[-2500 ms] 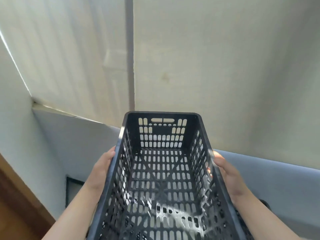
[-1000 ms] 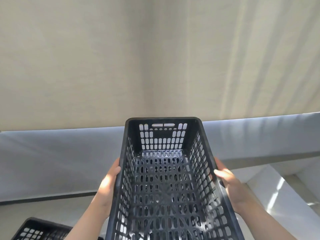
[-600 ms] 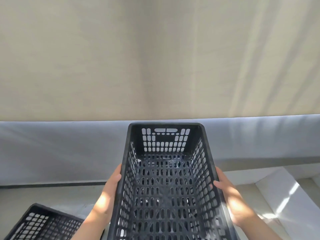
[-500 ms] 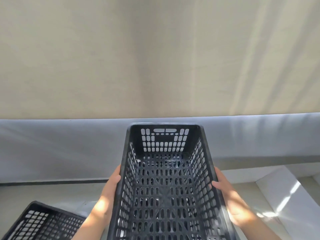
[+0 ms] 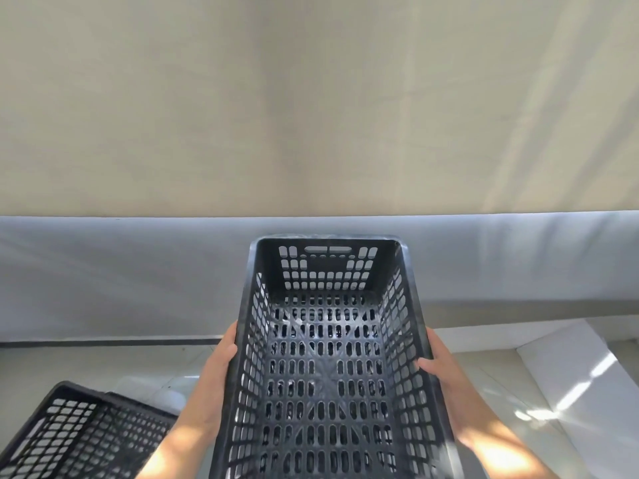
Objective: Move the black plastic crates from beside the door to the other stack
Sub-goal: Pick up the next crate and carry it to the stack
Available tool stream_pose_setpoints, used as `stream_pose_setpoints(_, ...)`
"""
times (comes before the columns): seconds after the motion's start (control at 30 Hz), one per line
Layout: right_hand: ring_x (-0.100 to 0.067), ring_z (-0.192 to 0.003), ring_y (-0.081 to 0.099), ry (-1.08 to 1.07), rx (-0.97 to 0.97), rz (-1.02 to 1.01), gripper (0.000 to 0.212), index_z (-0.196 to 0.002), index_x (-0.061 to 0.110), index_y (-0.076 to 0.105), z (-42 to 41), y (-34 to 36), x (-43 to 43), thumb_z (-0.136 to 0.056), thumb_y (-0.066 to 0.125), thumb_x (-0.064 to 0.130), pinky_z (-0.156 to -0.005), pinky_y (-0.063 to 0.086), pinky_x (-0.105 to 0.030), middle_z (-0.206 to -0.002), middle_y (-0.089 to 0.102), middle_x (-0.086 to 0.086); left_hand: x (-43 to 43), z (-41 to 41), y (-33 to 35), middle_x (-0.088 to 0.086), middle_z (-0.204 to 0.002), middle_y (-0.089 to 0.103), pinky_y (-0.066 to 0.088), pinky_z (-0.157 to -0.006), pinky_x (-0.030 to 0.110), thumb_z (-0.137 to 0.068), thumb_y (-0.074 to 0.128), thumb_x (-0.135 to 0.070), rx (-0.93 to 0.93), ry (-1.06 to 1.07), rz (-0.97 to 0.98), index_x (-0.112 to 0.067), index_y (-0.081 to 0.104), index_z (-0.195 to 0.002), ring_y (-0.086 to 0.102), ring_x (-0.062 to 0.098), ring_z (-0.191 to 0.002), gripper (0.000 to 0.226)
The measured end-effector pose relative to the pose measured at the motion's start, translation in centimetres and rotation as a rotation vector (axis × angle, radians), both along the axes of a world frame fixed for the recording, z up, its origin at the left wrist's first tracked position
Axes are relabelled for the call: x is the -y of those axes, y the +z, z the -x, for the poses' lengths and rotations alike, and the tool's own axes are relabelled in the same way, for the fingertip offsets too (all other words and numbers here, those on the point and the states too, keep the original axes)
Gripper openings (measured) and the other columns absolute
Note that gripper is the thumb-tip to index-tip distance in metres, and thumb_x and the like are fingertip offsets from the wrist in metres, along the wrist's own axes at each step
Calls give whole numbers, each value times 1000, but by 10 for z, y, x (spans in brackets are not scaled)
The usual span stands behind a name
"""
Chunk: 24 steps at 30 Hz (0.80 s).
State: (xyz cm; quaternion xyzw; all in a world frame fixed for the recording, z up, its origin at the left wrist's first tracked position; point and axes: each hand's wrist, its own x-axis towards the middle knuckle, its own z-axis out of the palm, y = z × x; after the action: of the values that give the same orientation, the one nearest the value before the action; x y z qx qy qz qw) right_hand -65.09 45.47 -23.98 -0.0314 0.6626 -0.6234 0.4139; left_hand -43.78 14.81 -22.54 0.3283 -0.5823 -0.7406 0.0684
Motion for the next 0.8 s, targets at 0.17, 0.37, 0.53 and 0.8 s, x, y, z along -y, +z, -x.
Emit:
stream_pose_setpoints(0.17,-40,-132,60,-6,6,30,62,-153,40,41,3,-9,0,-97,61,22,-96,54,-66,-152,54,-6,5,5,-9,16,-138,62,42,-106,69,-109,29,-45,9,8,-7,-31,48,-149,53,48,-129,47)
stream_pose_setpoints(0.37,-40,-133,59,-7,6,41,60,-153,40,41,1,-7,0,-98,58,22,-94,56,-65,-154,52,-5,2,1,-4,10,-147,58,37,-109,69,-109,27,-40,-22,12,-10,-33,43,-152,48,45,-137,47)
stream_pose_setpoints(0.53,-40,-116,69,-1,-32,42,53,-146,37,49,-1,3,3,-99,53,13,-84,61,-59,-136,66,-8,-3,0,2,-3,-150,55,39,-110,63,-103,31,-48,-11,21,51,-42,42,-151,51,30,-139,49)
stream_pose_setpoints(0.8,-35,-117,70,-33,-52,21,48,-145,37,51,-3,6,3,-102,51,16,-89,61,-56,-136,67,-7,-8,0,5,-22,-160,37,29,-121,53,-96,43,-51,100,37,199,-50,29,-155,35,11,-149,61)
